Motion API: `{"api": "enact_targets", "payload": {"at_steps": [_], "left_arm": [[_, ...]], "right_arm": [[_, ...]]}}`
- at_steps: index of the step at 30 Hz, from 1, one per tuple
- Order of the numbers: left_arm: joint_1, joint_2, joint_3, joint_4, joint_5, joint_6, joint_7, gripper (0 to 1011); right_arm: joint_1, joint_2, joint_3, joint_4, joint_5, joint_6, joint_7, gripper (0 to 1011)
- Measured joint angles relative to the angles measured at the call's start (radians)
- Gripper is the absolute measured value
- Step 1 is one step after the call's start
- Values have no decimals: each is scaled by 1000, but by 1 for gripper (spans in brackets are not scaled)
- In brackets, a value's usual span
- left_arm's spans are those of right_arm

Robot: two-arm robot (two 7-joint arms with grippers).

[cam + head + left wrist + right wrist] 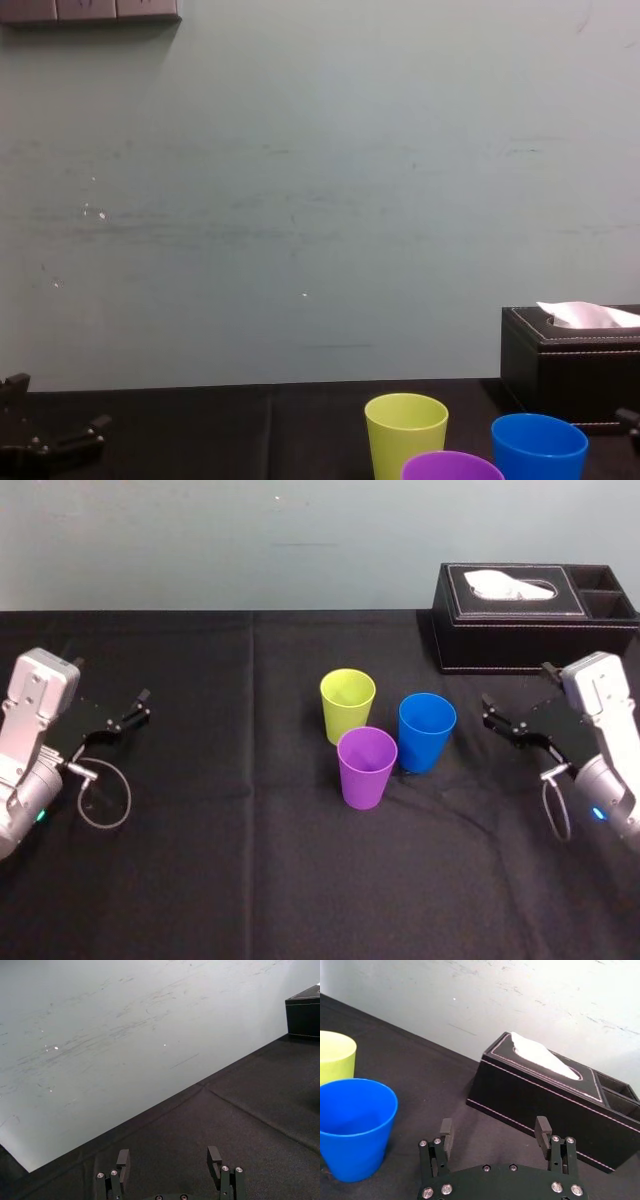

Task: Stack the three plastic cups sequentially using one hand.

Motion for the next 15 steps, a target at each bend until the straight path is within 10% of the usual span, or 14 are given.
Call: {"api": "enact_targets", "payload": {"at_steps": [15], "left_arm": [[0,0,0,0,0,0,0,1011]], "right_arm": [[-176,96,113,-104,148,23,146,1000]]}}
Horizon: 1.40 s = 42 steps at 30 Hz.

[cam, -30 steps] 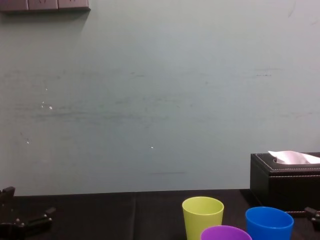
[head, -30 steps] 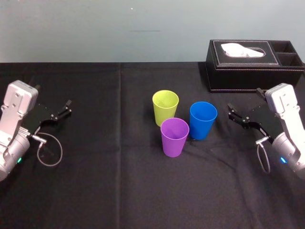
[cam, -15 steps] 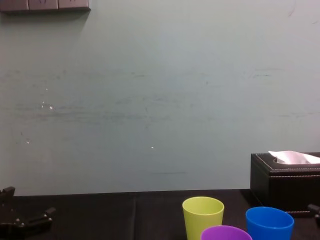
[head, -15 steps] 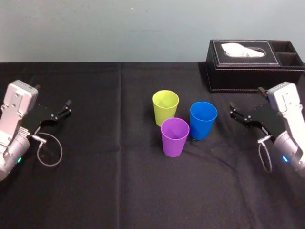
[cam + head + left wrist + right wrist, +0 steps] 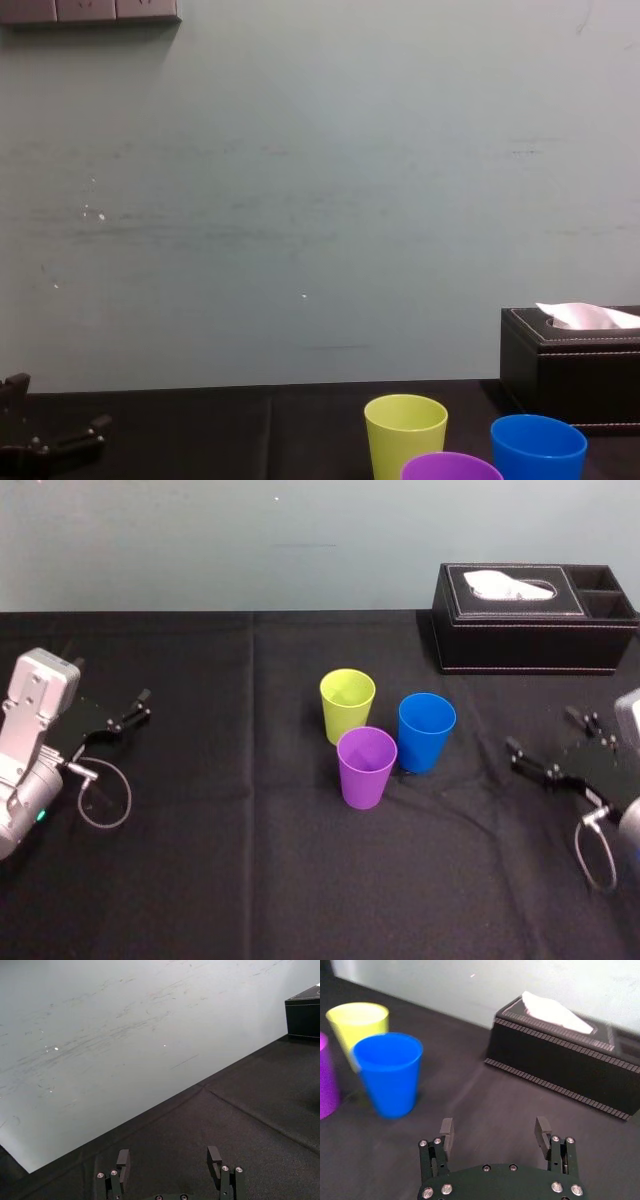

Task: Stack the three plastic cups sequentially using one hand.

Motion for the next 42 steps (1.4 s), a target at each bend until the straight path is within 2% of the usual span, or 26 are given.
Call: {"api": "enact_targets", "payload": {"at_steps": [3,9,16,22,29,42], "left_arm": [[0,0,0,0,0,0,0,1011],[0,0,0,0,0,0,0,1011],[0,0,0,0,0,0,0,1011],[0,0,0,0,0,0,0,1012],[0,0,0,0,0,0,0,1011],[0,0,0,0,0,0,0,1011]], "right_arm": [[-65,29,26,-40,43,-1,41,1000],[-177,62,64,-115,115,-26,121,1000],[-241,60,69,-165,153,-45,193,1000],[-250,36,49,-196,147,-46,221,1000],[-234,-13,12,-227,95,-35,227,1000],[-158,-114,-43,-195,36,32,233,1000]]}}
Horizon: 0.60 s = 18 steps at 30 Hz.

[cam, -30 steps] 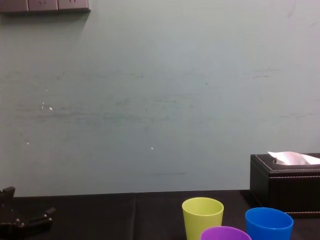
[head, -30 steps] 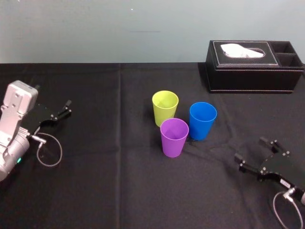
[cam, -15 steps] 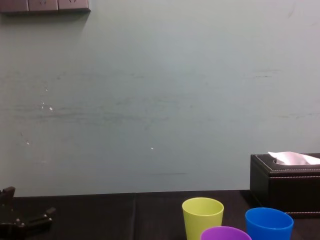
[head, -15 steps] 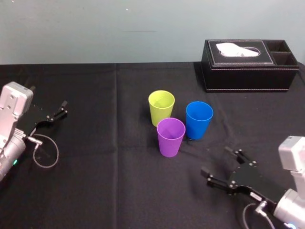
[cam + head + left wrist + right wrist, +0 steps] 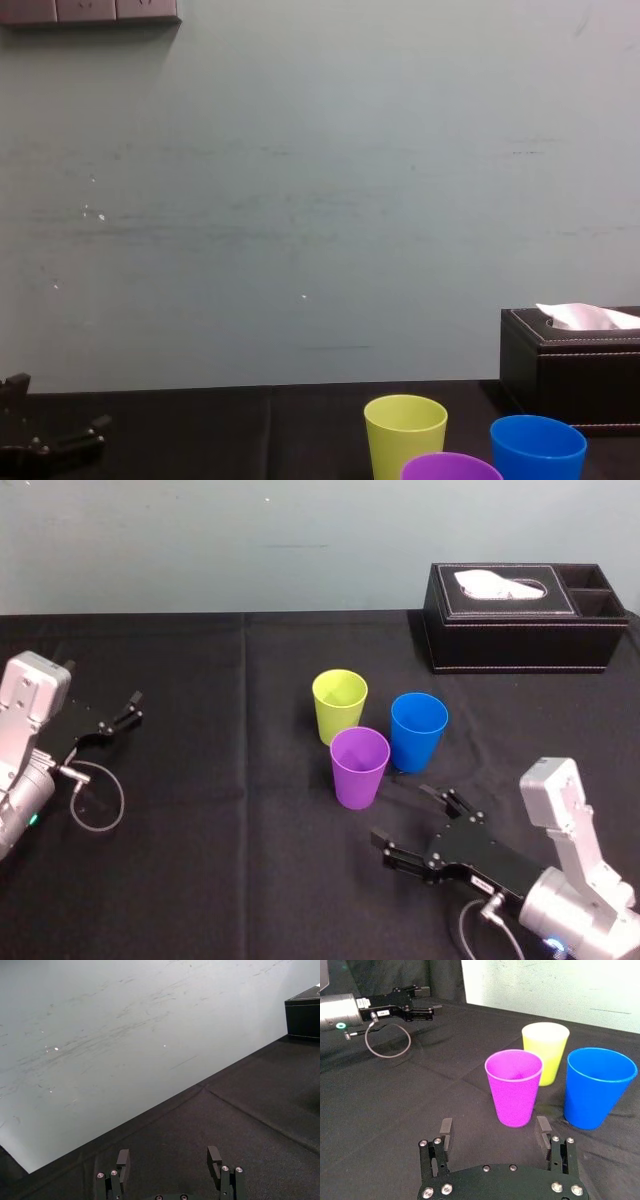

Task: Stack the three plastic cups sequentially using one hand.

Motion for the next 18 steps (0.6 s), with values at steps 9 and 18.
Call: {"api": "enact_targets", "payload": {"at_steps": [9,18], "left_arm": [[0,0,0,0,0,0,0,1011],[0,0,0,0,0,0,0,1011]], "right_arm": [[35,-60,-8,18,-34,24,-8,1000],[51,-116,2,39,-78,39,-57,1000]]}}
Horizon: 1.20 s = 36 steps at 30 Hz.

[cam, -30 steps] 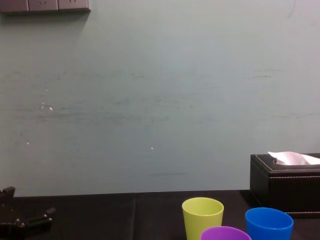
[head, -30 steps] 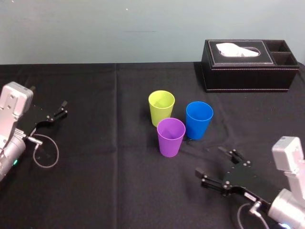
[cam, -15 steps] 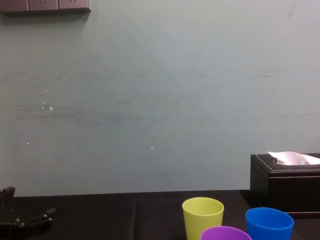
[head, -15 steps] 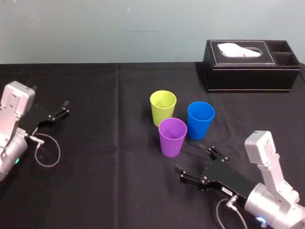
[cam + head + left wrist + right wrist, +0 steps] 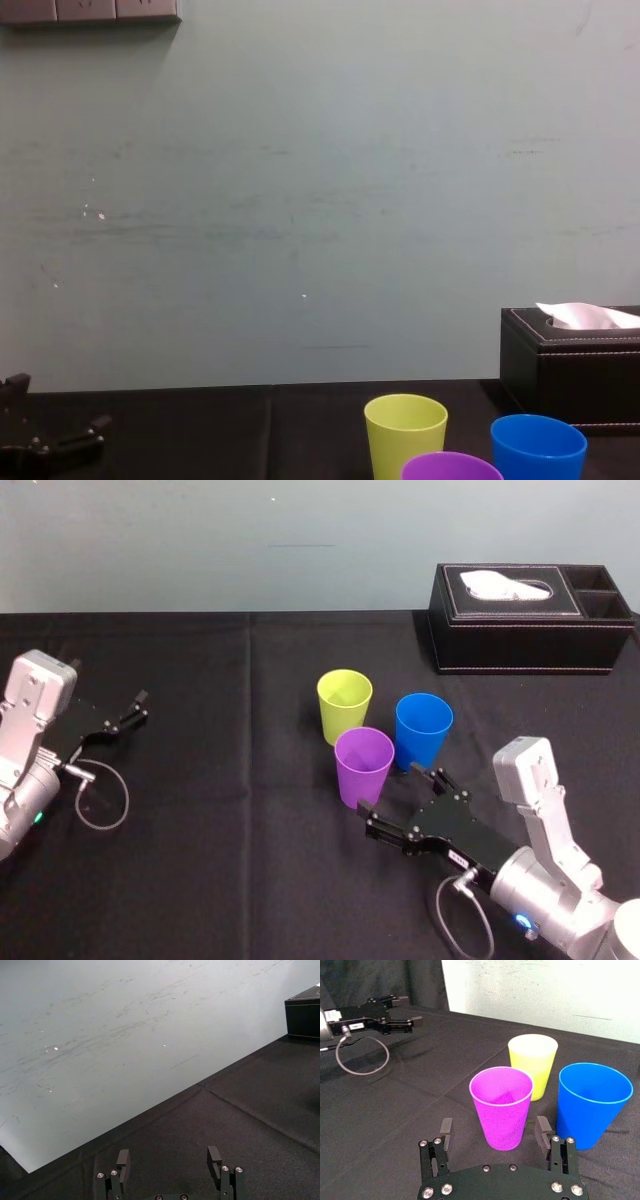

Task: Stack the three plastic cups sequentially using one hand.

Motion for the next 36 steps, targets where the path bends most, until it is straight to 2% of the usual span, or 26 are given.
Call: {"api": "enact_targets", "payload": {"at_steps": [16,36], "left_arm": [[0,0,0,0,0,0,0,1011],[0,0,0,0,0,0,0,1011]], "right_arm": [[46,-91,-2,59,-80,-8,-13,1000],[67,-169,16,109,-145,-7,-19,1000]]}}
